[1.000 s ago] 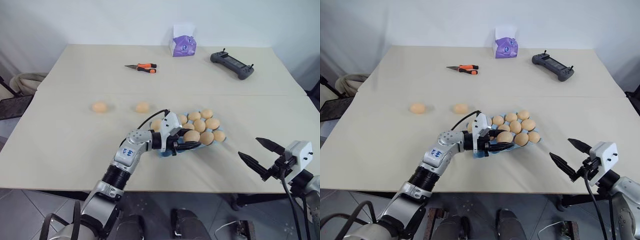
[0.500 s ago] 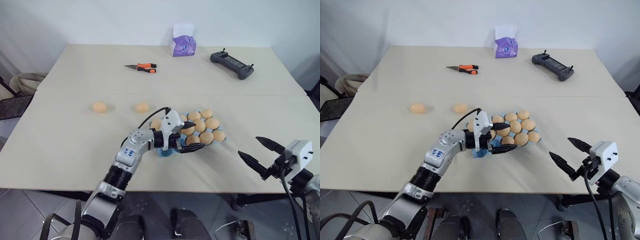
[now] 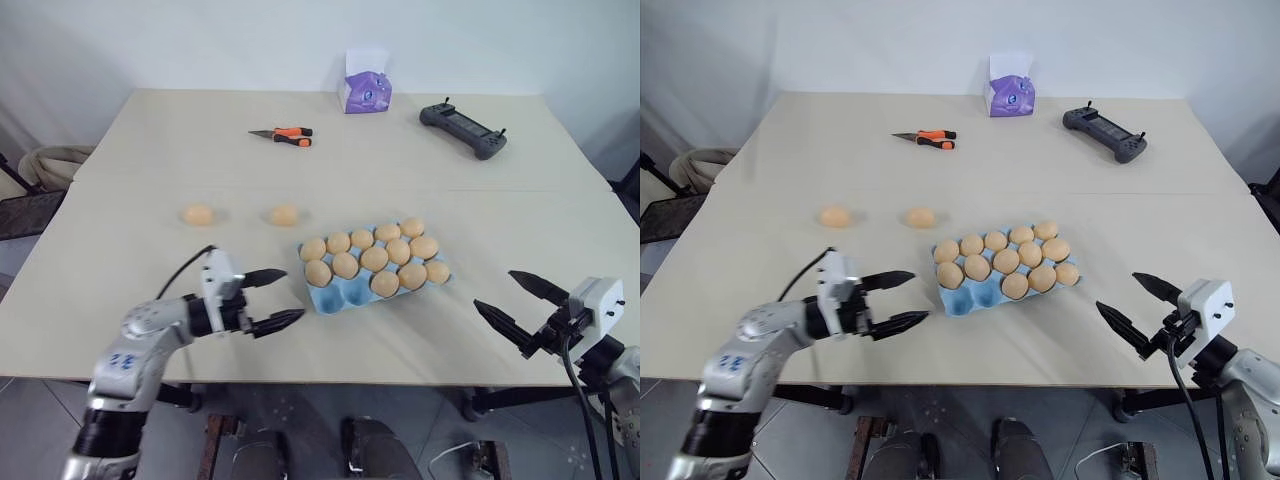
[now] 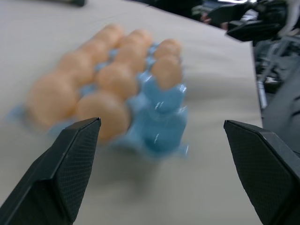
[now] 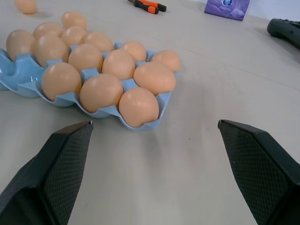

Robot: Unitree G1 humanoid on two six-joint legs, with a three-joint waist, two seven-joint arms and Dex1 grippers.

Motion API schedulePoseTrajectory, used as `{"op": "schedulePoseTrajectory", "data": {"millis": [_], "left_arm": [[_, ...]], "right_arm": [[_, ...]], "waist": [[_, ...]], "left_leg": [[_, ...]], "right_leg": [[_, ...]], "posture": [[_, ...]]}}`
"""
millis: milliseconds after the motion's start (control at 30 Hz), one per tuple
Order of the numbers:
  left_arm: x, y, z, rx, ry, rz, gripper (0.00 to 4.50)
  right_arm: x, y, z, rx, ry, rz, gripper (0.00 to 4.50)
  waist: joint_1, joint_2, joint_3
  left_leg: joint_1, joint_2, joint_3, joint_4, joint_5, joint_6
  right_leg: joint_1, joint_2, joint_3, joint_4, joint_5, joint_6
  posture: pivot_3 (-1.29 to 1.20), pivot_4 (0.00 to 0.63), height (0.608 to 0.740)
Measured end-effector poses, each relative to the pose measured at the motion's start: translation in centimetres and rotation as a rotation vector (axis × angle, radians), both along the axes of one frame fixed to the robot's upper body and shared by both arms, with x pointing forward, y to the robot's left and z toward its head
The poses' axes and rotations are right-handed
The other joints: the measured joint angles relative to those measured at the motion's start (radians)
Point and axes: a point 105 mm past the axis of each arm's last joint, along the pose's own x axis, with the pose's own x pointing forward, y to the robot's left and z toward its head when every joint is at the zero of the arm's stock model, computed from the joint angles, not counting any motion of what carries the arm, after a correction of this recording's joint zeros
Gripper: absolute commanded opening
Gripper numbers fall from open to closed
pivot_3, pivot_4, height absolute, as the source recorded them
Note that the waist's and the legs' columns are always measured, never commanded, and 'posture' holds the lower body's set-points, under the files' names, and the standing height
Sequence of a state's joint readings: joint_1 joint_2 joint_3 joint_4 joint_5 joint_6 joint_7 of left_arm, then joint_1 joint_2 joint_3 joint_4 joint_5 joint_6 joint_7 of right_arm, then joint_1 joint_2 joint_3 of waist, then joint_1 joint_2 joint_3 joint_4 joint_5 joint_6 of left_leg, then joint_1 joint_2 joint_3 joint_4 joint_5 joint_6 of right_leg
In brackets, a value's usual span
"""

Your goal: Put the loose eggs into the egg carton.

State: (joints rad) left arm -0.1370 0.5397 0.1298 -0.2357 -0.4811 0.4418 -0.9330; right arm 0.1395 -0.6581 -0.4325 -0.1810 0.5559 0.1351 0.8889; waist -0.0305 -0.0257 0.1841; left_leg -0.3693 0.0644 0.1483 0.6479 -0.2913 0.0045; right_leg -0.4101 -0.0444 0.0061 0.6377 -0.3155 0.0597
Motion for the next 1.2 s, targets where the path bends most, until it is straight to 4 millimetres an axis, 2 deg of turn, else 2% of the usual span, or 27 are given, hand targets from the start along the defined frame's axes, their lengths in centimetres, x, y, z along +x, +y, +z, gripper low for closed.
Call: {"op": "schedulePoseTrajectory", "data": {"millis": [133,300,533,600,1033,1200], "left_arm": [[-0.1,3.7,0.0,0.009,-0.012,0.140,4.48],[0.8,8.1,0.9,-0.015,-0.072,0.350,4.48],[1.7,12.2,1.5,-0.042,-0.136,0.573,4.48],[1.8,12.8,1.5,-0.047,-0.140,0.612,4.48],[2.1,13.4,1.5,-0.047,-0.141,0.670,4.48],[5.0,15.5,3.0,-0.050,-0.192,0.781,4.48]], "right_arm": [[0.6,0.0,0.1,0.011,-0.002,0.015,4.50],[1.1,0.3,-0.2,0.014,0.010,0.041,4.50],[1.5,0.2,-0.2,0.020,0.012,0.047,4.50],[1.5,0.2,-0.2,0.022,0.013,0.047,4.50],[1.5,0.4,-0.2,0.021,0.014,0.058,4.50],[1.6,0.4,-0.4,0.011,0.017,0.061,4.50]], "waist": [[0.003,0.000,0.000],[0.002,0.000,0.000],[0.001,0.000,0.000],[0.001,0.000,0.000],[0.001,0.000,0.000],[0.005,0.000,0.000]], "left_leg": [[-0.001,0.000,-0.001,0.000,-0.001,-0.001],[-0.001,0.000,-0.001,-0.002,-0.001,0.000],[-0.001,0.000,0.000,-0.002,-0.001,0.000],[-0.001,0.000,0.000,-0.002,-0.001,0.000],[-0.001,0.000,0.000,-0.002,-0.002,-0.001],[-0.001,0.000,-0.001,-0.001,-0.002,-0.001]], "right_leg": [[0.000,-0.001,-0.001,-0.001,0.000,-0.001],[-0.001,-0.001,-0.001,-0.002,0.000,-0.001],[-0.001,-0.001,-0.001,-0.002,0.000,-0.001],[-0.001,-0.001,-0.001,-0.002,0.000,-0.001],[-0.001,-0.001,-0.001,-0.002,0.000,-0.001],[-0.001,-0.001,-0.003,-0.001,0.000,-0.001]], "posture": [[0.00,0.150,0.740],[0.00,0.150,0.740],[0.00,0.150,0.740],[0.00,0.150,0.740],[0.00,0.150,0.740],[0.00,0.150,0.740]]}}
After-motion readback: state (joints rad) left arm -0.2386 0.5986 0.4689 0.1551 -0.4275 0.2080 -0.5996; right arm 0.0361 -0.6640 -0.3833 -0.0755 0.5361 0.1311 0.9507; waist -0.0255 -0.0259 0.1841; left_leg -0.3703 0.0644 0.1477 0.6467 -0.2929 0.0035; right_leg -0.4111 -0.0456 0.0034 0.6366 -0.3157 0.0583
